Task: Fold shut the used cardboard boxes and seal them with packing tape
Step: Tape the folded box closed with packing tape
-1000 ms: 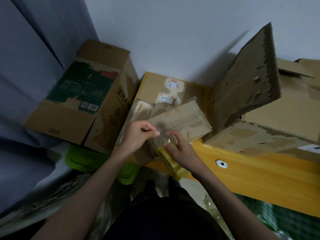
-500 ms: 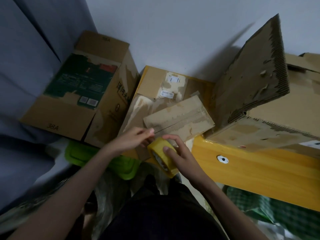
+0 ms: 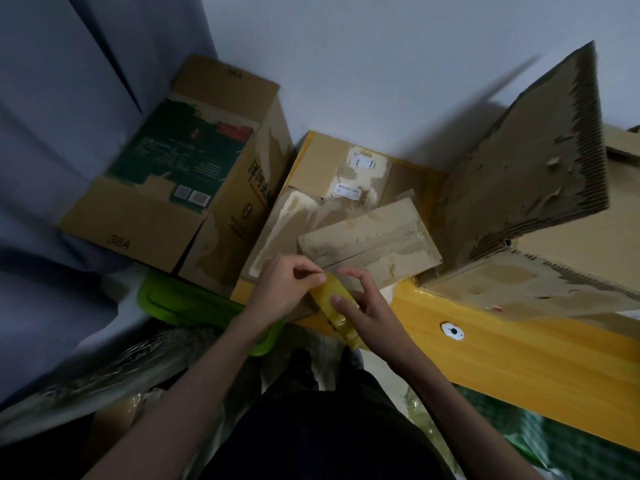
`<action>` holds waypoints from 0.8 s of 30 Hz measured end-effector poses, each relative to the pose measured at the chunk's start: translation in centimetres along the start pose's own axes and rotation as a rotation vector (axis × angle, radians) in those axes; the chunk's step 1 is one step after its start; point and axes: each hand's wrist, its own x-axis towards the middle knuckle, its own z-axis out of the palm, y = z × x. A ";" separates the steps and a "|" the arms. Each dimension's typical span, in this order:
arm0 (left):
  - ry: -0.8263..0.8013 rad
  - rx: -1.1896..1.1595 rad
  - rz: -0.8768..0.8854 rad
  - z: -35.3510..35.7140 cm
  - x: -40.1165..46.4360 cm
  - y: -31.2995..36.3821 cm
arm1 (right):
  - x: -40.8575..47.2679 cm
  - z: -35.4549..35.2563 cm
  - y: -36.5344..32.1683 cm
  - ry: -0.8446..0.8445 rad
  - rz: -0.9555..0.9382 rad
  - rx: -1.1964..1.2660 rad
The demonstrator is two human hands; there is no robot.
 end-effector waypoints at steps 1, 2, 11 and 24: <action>0.012 -0.004 -0.015 0.0 0.2 0.1 | 0.0 0.0 0.0 -0.005 -0.002 -0.010; 0.016 -0.008 -0.027 -0.1 0.3 0.1 | 0.0 -0.1 0.0 -0.011 -0.002 -0.015; -0.046 0.166 -0.101 1.7 1.3 0.9 | -0.1 -0.5 0.0 0.075 0.024 -0.191; 0.016 0.238 -0.088 -3.3 9.3 -0.8 | -0.7 -1.6 0.9 0.136 0.329 -0.259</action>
